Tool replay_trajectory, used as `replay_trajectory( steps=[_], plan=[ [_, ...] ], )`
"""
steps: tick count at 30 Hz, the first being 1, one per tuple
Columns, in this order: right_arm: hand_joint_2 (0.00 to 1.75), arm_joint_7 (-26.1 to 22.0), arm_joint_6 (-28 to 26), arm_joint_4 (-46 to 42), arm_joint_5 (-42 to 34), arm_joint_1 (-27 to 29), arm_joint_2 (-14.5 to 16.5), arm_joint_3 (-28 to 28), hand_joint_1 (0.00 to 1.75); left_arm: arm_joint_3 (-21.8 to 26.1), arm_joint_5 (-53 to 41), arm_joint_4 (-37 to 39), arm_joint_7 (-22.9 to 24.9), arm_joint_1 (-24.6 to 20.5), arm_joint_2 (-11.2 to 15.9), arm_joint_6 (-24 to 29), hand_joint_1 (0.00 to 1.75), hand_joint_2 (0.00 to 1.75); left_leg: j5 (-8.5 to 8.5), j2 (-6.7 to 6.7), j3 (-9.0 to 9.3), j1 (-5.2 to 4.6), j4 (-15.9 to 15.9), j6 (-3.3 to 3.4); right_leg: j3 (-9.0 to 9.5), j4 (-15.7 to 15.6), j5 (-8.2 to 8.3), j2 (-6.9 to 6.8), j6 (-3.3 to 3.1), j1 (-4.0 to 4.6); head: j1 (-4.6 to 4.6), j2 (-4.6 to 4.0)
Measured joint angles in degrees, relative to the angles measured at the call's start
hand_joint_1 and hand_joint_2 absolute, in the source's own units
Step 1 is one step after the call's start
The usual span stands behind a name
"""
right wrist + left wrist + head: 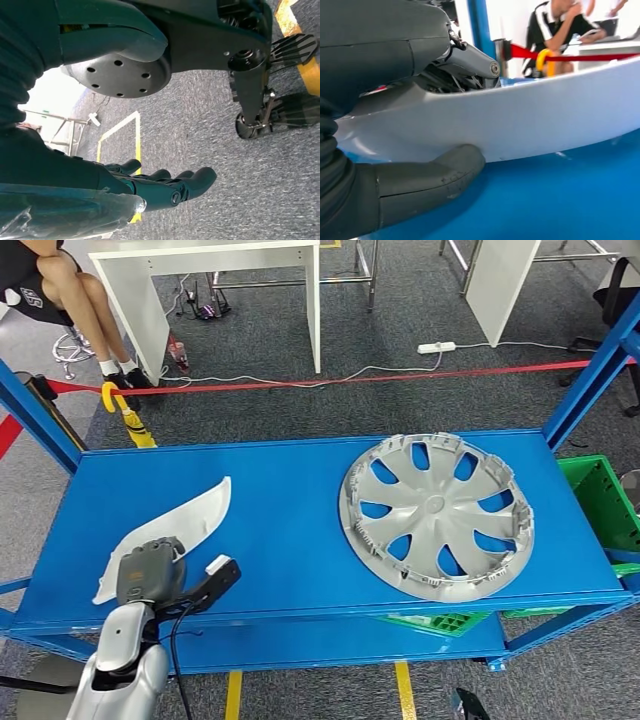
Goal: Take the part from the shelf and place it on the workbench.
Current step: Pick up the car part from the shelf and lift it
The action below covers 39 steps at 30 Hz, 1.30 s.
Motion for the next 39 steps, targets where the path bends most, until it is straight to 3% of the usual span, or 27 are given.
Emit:
replay_trajectory(
  steps=[14,19,21,23,24,25,26,27,29,31,34,35,37,39],
  plan=[
    [1.75,0.0,-0.2,0.7,-0.6,-0.5,0.0,0.9,0.0,-4.8,6.9,-1.0,-6.3,-1.2,0.5,3.7,1.75,1.75,-0.06,-0.01,0.03,-0.02,0.1,0.06,0.09,-0.1,0.02,0.0,0.04,-0.08,0.0,0.0],
    [1.75,0.0,0.4,0.6,-0.8,-0.7,0.0,1.9,0.0,-10.4,7.4,-6.0,-9.3,0.4,0.9,7.4,1.75,1.75,0.23,0.07,0.39,-0.1,-0.5,1.5,0.34,-0.6,0.18,0.06,1.13,-0.23,-0.03,0.0],
    [1.75,0.0,0.4,0.6,-0.6,-1.0,-0.1,2.6,0.0,-12.9,7.4,-7.5,-10.1,0.6,1.1,8.6,1.75,1.75,0.96,0.24,1.01,0.33,-1.8,1.74,-0.76,2.0,-1.81,-0.01,1.5,-0.1,0.15,0.0],
    [1.75,-0.1,0.4,0.6,-0.6,-1.2,-0.1,3.2,0.0,-14.9,7.3,-8.2,-10.4,0.8,1.3,9.3,1.75,1.75,1.14,0.36,1.16,0.55,-2.1,1.79,-3.84,9.0,-5.62,-0.08,1.94,-0.31,0.3,0.0],
    [1.75,-0.1,0.4,0.6,-0.6,-1.3,-0.1,3.4,0.0,-15.6,7.3,-8.4,-10.4,1.0,1.5,9.6,1.75,1.75,1.15,0.4,1.11,0.59,-2.1,1.76,-5.4,12.6,-6.99,-0.09,2.21,-0.46,0.32,0.0],
    [1.75,-0.1,0.4,0.5,-0.6,-1.3,-0.1,3.7,0.0,-16.2,7.2,-8.5,-10.5,1.2,1.7,10.1,1.75,1.75,1.16,0.42,1.05,0.66,-2.0,1.68,-6.31,14.7,-7.34,-0.11,2.52,-0.63,0.31,0.0],
    [1.75,0.1,0.4,0.5,-0.6,-1.2,-0.1,4.0,0.0,-16.9,7.0,-8.8,-10.5,1.3,1.9,10.8,1.75,1.75,1.18,0.42,0.97,0.79,-1.9,1.51,-6.23,14.7,-6.59,-0.14,2.85,-0.83,0.31,0.0],
    [1.75,0.4,0.3,0.2,-0.6,-1.2,-0.1,4.5,0.0,-17.7,6.9,-9.1,-10.6,1.4,2.2,11.7,1.75,1.75,1.16,0.39,0.86,1.0,-1.7,1.25,-4.99,12.4,-4.91,-0.21,3.22,-1.08,0.32,0.0],
    [1.75,1.0,0.1,-0.4,-0.6,-1.5,0.1,5.6,0.0,-19.3,6.6,-9.8,-10.5,1.6,2.5,13.1,1.75,1.75,0.97,0.27,0.42,1.31,-0.9,0.36,-0.83,5.0,-1.82,-0.36,4.11,-1.58,0.49,0.0],
    [1.75,1.1,0.0,-1.3,-0.6,-1.8,0.3,6.7,0.0,-20.6,6.5,-10.4,-10.3,1.6,2.8,13.8,1.75,1.75,0.8,0.15,-0.18,1.17,0.2,-0.56,1.21,1.4,-1.03,-0.04,3.67,-1.79,0.64,0.0],
    [1.75,1.1,-0.1,-3.1,-0.7,-1.9,0.6,8.3,0.0,-21.8,6.4,-10.8,-10.1,1.7,3.3,14.4,1.75,1.75,0.93,0.06,-1.01,1.21,1.1,-1.41,0.14,2.2,-1.24,0.46,1.46,-1.68,0.39,0.0],
    [1.75,1.1,-0.1,-3.6,-0.7,-1.9,0.7,8.7,0.0,-22.1,6.4,-10.9,-10.0,1.8,3.4,14.5,1.75,1.75,0.17,0.13,-1.47,1.32,1.8,-1.66,-0.31,2.3,-0.99,0.51,0.88,-1.61,0.26,0.0],
    [1.75,1.1,-0.1,-4.6,-0.9,-1.9,0.8,9.4,0.0,-22.5,6.4,-11.0,-10.0,1.9,3.6,14.7,1.75,1.75,-3.9,0.3,-3.52,1.42,6.7,-1.98,-1.29,2.3,-0.22,0.59,-0.04,-1.51,0.01,0.0],
    [1.75,1.1,-0.1,-5.5,-1.2,-1.7,0.9,9.9,0.0,-22.8,6.4,-11.1,-10.0,2.0,3.8,14.7,1.75,1.75,-8.78,0.37,-6.18,1.4,14.5,-1.97,-2.35,2.3,0.58,0.78,-0.45,-1.28,-0.16,0.0]
  ],
)
